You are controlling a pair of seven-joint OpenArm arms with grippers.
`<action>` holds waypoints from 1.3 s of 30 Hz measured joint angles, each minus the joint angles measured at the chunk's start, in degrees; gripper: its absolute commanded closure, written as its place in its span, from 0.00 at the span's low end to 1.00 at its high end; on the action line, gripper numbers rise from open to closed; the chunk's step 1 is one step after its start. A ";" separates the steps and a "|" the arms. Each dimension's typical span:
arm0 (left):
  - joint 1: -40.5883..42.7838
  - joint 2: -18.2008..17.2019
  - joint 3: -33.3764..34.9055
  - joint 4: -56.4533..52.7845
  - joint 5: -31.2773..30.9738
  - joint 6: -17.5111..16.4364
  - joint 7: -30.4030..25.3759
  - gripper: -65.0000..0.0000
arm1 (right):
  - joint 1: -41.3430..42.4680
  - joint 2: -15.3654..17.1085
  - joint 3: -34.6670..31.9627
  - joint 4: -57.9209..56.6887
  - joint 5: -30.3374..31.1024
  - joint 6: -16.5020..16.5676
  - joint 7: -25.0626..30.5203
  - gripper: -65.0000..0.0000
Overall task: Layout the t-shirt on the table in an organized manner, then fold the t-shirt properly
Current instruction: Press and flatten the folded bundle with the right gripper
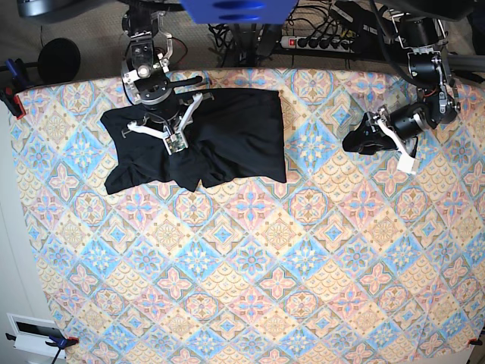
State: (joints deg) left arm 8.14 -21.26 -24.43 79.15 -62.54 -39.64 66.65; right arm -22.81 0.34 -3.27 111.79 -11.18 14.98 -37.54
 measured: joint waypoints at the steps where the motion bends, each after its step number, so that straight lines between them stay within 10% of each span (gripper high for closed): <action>1: -0.02 0.00 0.00 0.00 0.00 0.00 0.00 0.48 | -0.17 -0.02 0.00 -0.02 0.00 -0.02 -0.15 0.93; 15: 0.00 0.00 0.00 0.02 0.04 0.00 -0.17 0.48 | -3.89 -1.29 -0.26 1.73 0.00 0.17 -2.27 0.92; 26: -0.02 0.00 0.00 0.02 0.02 0.00 -0.17 0.48 | -3.48 -1.27 -0.20 1.84 -0.20 -0.07 -2.54 0.57; 39: 0.00 -0.02 0.00 0.00 0.02 0.00 -0.17 0.48 | 0.92 -1.27 0.11 2.73 -0.20 -0.02 -1.92 0.56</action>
State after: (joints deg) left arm 8.14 -21.28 -24.43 79.15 -62.52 -39.64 66.48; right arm -21.89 -0.93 -3.16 114.52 -11.38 14.96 -39.46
